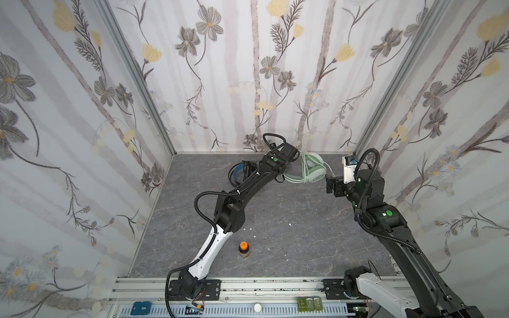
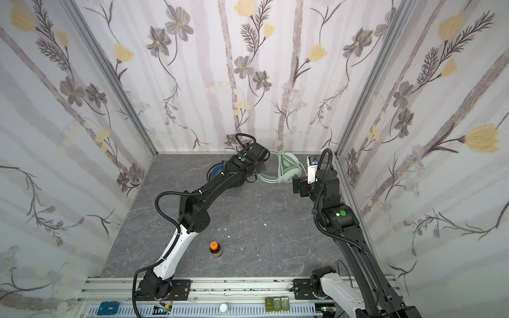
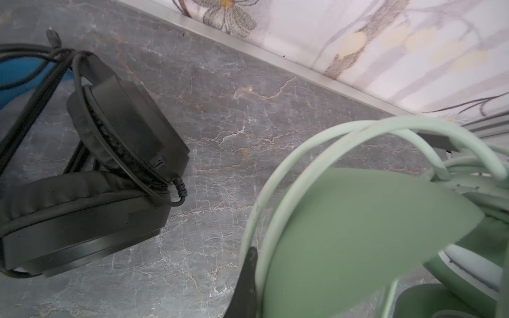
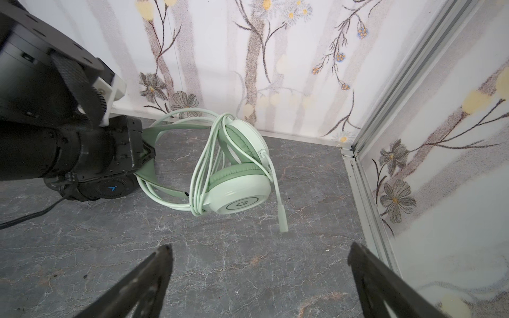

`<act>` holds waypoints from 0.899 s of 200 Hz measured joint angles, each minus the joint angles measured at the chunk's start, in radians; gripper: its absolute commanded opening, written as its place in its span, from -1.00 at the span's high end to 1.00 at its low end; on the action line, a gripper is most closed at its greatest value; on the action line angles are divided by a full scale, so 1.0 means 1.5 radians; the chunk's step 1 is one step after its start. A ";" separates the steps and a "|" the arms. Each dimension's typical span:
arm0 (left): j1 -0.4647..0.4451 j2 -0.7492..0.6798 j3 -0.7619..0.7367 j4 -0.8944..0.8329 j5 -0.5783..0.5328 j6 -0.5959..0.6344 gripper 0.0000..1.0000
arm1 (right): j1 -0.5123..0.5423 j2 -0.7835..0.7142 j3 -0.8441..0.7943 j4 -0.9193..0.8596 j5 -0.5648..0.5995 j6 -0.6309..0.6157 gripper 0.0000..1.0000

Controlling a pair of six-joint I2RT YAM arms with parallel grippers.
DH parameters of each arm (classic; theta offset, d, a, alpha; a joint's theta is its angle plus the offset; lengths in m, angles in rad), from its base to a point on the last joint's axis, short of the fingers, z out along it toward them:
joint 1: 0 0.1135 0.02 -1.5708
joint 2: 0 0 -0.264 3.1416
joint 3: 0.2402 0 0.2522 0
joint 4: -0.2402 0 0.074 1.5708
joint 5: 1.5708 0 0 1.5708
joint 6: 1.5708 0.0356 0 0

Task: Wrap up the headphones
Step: 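Lower the wrapped green headset onto the table beside the black headset with the left gripper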

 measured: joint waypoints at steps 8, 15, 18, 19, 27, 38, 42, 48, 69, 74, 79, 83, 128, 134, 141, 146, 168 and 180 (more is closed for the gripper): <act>0.002 0.008 -0.001 0.000 0.000 -0.005 1.00 | 0.002 0.000 0.000 0.000 0.000 0.000 -0.99; 0.004 0.014 -0.001 0.000 0.001 -0.008 1.00 | 0.004 0.000 -0.001 0.000 0.000 0.000 -0.99; 0.004 0.017 0.000 0.000 0.001 -0.008 1.00 | 0.004 0.000 -0.002 0.000 -0.001 0.000 -0.99; 0.005 0.019 0.001 0.000 0.001 -0.008 1.00 | 0.004 0.000 -0.002 0.000 -0.001 0.000 -0.99; 0.006 0.029 0.008 -0.004 0.001 -0.010 1.00 | 0.006 0.000 -0.002 -0.001 -0.002 -0.001 -0.99; 0.007 0.040 0.014 -0.005 0.003 -0.013 1.00 | 0.008 0.000 -0.002 -0.001 -0.003 -0.001 -0.99; 0.007 0.042 0.014 -0.005 0.006 -0.014 1.00 | 0.008 0.000 -0.002 -0.001 -0.003 -0.003 -0.99; 0.008 0.044 0.012 -0.005 0.008 -0.020 1.00 | 0.009 0.001 -0.002 -0.001 -0.003 -0.003 -0.99; 0.011 0.054 -0.001 -0.005 0.018 -0.035 1.00 | 0.010 0.004 -0.002 -0.001 -0.003 -0.003 -0.99; 0.012 0.059 -0.001 -0.004 0.022 -0.039 1.00 | 0.010 0.004 -0.002 -0.001 -0.003 -0.003 -0.99; 0.013 0.065 -0.001 -0.004 0.026 -0.042 1.00 | 0.010 0.004 -0.002 -0.001 -0.003 -0.004 -0.99; 0.014 0.069 0.000 -0.005 0.029 -0.043 1.00 | 0.011 0.004 -0.002 -0.001 -0.003 -0.005 -0.99; 0.024 0.103 0.014 -0.010 0.042 -0.049 1.00 | 0.013 0.002 -0.010 -0.001 -0.005 -0.005 -0.99; 0.024 0.104 0.014 -0.010 0.042 -0.049 1.00 | 0.013 0.002 -0.011 0.000 -0.005 -0.006 -0.99; 0.024 0.106 0.014 -0.010 0.044 -0.049 0.92 | 0.013 0.002 -0.012 0.000 -0.005 -0.007 -0.99; 0.024 0.107 0.013 -0.010 0.047 -0.048 0.86 | 0.013 0.002 -0.012 -0.001 -0.005 -0.008 -0.99; 0.028 0.114 0.013 -0.009 0.061 -0.045 0.63 | 0.014 -0.001 -0.016 0.000 -0.005 -0.012 -0.99; 0.029 0.114 0.013 -0.008 0.063 -0.043 0.53 | 0.014 -0.003 -0.018 0.000 -0.005 -0.012 -0.99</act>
